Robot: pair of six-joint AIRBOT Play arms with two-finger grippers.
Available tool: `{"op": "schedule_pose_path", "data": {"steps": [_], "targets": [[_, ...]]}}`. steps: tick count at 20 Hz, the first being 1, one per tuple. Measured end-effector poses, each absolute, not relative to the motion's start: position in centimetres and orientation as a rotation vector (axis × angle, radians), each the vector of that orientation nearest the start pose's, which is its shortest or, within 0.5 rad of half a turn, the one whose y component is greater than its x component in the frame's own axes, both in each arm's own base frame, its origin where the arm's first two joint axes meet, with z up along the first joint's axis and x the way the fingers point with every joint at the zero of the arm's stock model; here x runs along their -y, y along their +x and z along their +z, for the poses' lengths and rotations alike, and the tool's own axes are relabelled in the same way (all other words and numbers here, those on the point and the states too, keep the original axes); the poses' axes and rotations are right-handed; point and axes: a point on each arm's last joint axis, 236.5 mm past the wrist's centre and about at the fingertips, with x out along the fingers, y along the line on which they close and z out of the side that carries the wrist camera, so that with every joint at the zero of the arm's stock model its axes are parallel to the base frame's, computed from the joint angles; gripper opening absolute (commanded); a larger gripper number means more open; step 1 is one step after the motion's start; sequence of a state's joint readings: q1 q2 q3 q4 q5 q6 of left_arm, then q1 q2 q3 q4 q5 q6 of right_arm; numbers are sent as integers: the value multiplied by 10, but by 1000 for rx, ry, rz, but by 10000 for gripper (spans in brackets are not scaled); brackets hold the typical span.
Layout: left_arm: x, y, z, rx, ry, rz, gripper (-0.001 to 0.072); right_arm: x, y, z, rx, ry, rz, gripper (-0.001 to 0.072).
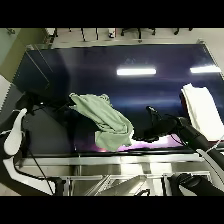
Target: Fold the shirts.
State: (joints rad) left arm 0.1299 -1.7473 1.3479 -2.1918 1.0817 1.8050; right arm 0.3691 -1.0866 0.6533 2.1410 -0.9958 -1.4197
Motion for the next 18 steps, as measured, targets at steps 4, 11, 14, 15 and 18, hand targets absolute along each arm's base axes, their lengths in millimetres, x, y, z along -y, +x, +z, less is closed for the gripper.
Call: {"op": "schedule_pose_path", "data": {"steps": [4,11,14,15,18], "targets": [[78,489,-102,-1343,-514,-319,12,-205,221,-75,-1581,519,303,481],[84,505,-98,-1351,-485,-365,15,-219,219,-111,-1677,602,280,480],[86,507,-93,-1351,-479,-379,15,-227,224,-116,-1668,634,303,444],[87,506,-92,-1355,-477,-383,15,-228,224,-118,-1669,637,306,321],[88,506,-90,-1358,-476,-390,15,-230,224,-124,-1670,634,314,243]]}}
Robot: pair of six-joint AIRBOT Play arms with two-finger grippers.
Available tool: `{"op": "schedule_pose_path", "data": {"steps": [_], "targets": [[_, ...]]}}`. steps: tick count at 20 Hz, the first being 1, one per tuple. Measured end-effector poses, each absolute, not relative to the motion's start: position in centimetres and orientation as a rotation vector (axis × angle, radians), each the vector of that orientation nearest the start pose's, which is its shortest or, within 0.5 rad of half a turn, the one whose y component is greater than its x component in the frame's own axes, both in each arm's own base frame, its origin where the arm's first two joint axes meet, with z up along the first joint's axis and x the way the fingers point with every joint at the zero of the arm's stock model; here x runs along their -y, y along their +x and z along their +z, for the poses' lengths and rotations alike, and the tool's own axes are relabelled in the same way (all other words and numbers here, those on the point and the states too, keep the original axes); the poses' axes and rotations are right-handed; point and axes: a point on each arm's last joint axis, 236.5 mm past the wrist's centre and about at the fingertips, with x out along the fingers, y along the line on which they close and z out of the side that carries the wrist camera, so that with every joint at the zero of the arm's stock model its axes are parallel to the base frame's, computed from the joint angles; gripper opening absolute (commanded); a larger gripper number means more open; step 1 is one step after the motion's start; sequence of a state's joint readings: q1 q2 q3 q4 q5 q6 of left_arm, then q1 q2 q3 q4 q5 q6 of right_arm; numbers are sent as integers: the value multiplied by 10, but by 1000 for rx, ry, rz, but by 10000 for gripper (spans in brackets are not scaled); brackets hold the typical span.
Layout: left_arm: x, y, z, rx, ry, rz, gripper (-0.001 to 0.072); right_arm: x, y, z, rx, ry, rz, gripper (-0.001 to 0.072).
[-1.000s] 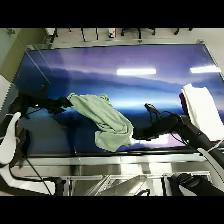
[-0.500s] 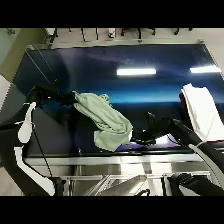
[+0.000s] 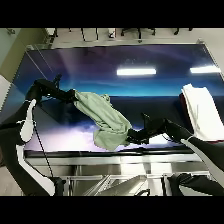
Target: Fold the shirts.
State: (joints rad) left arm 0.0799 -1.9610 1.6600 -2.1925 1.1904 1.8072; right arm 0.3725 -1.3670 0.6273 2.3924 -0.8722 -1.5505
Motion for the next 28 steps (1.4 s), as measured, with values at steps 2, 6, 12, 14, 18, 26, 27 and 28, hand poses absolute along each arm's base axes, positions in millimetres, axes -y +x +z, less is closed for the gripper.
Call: {"op": "schedule_pose_path", "data": {"steps": [2,6,12,14,18,26,27,28], "targets": [[88,505,-89,-1362,-476,-394,15,-231,224,-126,-1675,634,319,15],[90,504,-81,-1356,-475,-403,14,-231,224,-128,-1671,616,335,19],[75,517,46,-1091,-412,-404,13,-173,317,-62,-1377,635,305,18],[67,514,127,-922,-363,-404,14,-144,362,14,-1163,655,315,18],[71,465,305,-555,-234,-429,14,-104,387,218,-675,561,384,18],[97,266,535,51,-15,-445,13,-108,249,502,25,251,504,19],[94,249,545,97,-3,-423,13,-108,236,518,70,227,504,19],[90,239,550,125,5,-402,13,-108,228,527,96,209,500,18]]}}
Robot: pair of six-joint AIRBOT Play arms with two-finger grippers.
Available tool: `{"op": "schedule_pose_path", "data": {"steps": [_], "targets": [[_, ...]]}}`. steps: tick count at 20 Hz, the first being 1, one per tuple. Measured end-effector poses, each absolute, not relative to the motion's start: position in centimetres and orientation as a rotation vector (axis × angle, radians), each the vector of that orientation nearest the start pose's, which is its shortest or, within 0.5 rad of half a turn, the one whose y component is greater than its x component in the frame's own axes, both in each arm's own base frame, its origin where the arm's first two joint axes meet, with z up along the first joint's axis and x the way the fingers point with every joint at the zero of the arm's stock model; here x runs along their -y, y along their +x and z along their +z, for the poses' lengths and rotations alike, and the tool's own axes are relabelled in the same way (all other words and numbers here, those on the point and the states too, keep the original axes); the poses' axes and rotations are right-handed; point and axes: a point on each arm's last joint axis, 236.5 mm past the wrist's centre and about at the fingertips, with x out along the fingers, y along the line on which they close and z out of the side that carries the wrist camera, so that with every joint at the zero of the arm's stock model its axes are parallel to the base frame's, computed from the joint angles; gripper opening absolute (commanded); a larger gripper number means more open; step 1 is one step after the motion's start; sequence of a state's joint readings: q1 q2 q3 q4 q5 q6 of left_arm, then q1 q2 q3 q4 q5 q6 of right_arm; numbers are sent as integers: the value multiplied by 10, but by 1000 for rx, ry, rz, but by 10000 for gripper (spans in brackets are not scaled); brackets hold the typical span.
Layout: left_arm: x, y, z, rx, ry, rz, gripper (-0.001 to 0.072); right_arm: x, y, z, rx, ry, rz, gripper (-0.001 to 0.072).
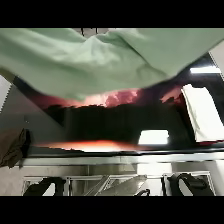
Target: Fold the shirts.
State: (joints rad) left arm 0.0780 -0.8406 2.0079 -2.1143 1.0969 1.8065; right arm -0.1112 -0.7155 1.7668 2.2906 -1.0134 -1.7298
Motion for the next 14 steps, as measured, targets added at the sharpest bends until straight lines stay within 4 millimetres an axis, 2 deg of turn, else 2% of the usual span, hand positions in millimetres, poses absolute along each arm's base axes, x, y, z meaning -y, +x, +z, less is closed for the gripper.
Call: {"op": "schedule_pose_path", "data": {"steps": [2,3,4,6,8,9,10,12,14], "targets": [[80,234,547,141,16,-350,13,-106,229,527,88,178,489,18],[74,242,537,117,18,-327,13,-105,237,520,56,171,484,19],[70,255,523,78,19,-308,13,-104,249,508,9,167,482,19],[62,295,482,-43,6,-287,13,-102,284,469,-127,181,478,19],[57,345,420,-215,-19,-283,14,-98,325,413,-292,221,469,19],[56,373,380,-316,-36,-285,14,-96,346,377,-387,248,463,19],[57,397,338,-417,-52,-289,13,-94,364,341,-473,278,453,19],[63,441,248,-608,-92,-300,13,-90,399,256,-647,350,420,19],[70,472,157,-785,-116,-302,14,-87,424,175,-785,417,374,20]]}}
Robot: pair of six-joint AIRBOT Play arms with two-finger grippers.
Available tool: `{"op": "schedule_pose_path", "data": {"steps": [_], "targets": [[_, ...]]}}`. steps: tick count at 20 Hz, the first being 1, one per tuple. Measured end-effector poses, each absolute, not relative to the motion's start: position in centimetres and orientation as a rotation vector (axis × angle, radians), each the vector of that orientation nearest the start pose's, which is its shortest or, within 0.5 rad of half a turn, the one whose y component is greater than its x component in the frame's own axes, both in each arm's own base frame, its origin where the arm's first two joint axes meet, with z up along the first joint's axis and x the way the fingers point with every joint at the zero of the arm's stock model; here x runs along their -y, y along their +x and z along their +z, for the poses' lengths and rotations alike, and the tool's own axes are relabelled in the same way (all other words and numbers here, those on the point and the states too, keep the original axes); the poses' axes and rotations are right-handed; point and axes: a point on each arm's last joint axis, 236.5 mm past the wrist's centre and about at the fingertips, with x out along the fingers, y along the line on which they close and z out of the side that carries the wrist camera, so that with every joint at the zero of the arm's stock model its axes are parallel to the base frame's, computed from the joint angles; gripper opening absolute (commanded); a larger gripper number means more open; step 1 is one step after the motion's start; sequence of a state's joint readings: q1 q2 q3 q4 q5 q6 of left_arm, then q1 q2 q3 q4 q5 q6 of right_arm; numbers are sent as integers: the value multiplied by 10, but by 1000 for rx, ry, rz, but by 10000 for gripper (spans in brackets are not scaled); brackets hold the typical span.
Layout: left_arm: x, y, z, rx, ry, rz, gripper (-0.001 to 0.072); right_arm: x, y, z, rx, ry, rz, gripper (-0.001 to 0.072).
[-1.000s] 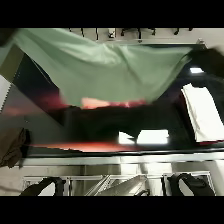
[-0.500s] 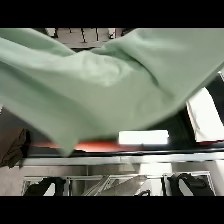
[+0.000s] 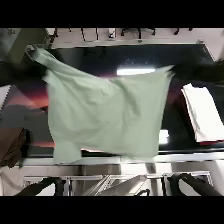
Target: Fold the shirts.
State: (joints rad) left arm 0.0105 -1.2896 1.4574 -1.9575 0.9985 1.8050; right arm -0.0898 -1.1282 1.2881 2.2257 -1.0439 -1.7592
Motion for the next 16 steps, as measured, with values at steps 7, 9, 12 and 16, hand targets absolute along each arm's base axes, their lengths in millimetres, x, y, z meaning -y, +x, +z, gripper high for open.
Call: {"op": "schedule_pose_path", "data": {"steps": [7,9,12,16], "targets": [[92,523,-31,-1143,-202,-325,377,-90,456,11,-1046,617,274,341],[87,530,-36,-1187,-232,-329,699,-80,459,10,-1039,643,253,381],[61,529,-19,-1242,-261,-335,699,-49,450,30,-1025,664,227,381],[4,491,-9,-1374,-312,-346,699,-2,381,30,-1150,626,153,382]]}}
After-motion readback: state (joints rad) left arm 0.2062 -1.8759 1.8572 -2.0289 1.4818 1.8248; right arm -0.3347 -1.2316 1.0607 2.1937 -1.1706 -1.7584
